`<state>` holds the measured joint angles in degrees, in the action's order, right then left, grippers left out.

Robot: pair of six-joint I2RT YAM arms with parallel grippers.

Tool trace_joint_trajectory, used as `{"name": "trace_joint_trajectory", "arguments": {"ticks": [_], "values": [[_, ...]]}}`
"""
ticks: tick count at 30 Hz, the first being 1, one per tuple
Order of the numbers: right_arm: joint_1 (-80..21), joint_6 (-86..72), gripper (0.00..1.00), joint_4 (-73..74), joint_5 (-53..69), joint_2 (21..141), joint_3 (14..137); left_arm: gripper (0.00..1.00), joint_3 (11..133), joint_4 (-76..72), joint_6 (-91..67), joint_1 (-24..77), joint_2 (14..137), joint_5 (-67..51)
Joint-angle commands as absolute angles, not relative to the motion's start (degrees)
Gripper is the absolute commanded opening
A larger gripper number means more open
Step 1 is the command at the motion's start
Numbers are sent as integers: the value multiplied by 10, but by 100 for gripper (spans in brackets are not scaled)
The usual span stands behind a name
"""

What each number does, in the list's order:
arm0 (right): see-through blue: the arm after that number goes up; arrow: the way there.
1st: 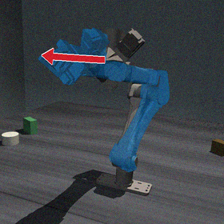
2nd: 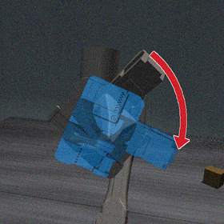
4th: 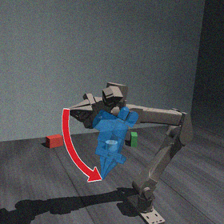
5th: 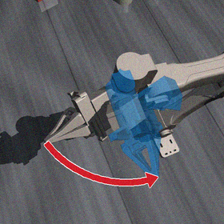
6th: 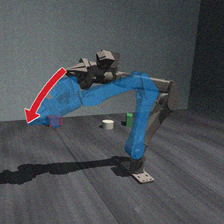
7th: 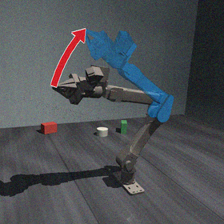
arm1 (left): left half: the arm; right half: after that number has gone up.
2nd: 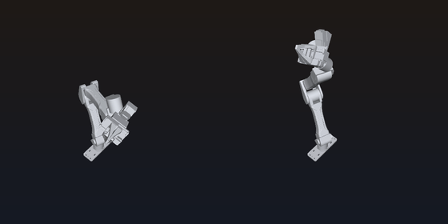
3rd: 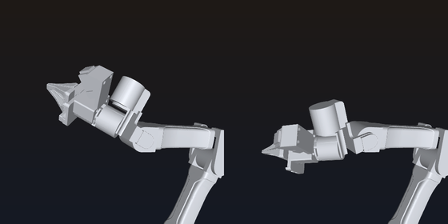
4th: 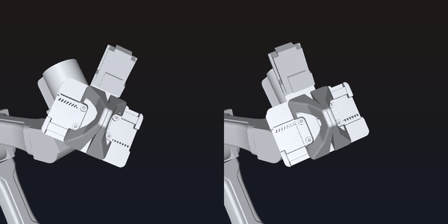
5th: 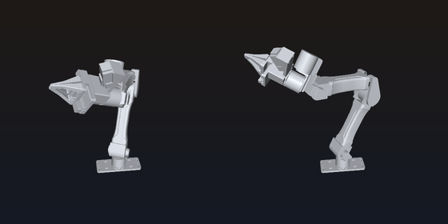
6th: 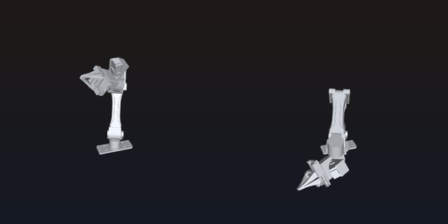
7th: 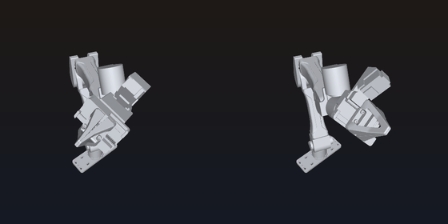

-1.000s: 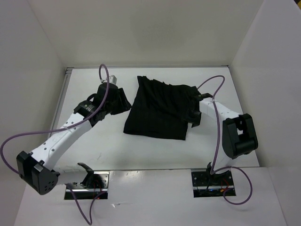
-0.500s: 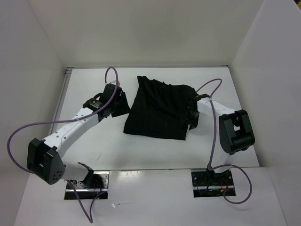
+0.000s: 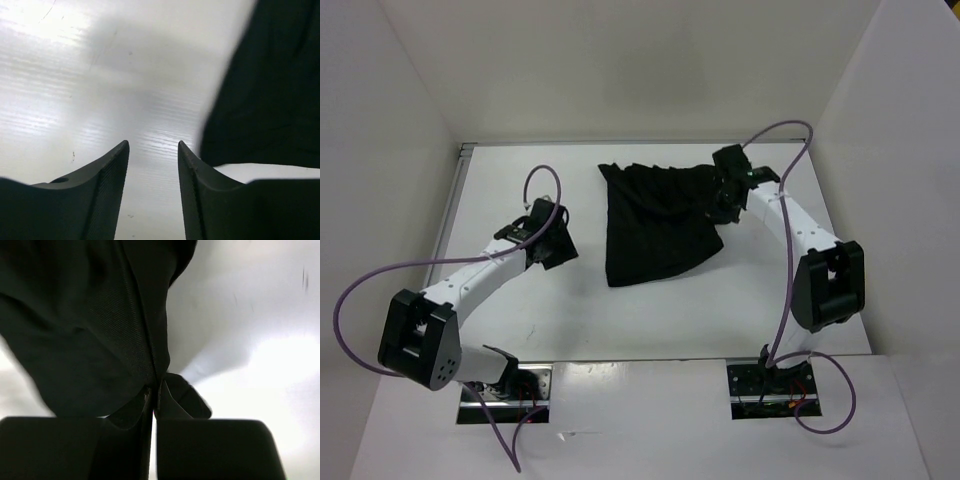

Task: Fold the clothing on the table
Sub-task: Flatten the skirt out

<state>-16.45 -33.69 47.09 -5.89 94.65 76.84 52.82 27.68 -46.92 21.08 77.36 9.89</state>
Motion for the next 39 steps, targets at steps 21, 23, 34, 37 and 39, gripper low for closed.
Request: {"name": "trace_joint_trajectory", "arguments": {"ticks": [21, 23, 34, 37, 39], "values": [[-213, -312, 0, 143, 380, 1014, 1162, 50, 463, 225, -518, 108, 720, 38], [-190, -312, 0, 128, 380, 977, 1116, 50, 463, 230, -518, 108, 720, 38], [-109, -333, 0, 257, 239, 883, 616, 50, 444, 212, -511, 102, 723, 0], [-95, -362, 0, 316, 167, 853, 574, 50, 438, 188, -504, 109, 753, -49], [-88, -368, 0, 358, 131, 834, 568, 50, 427, 170, -510, 124, 772, -76]]}}
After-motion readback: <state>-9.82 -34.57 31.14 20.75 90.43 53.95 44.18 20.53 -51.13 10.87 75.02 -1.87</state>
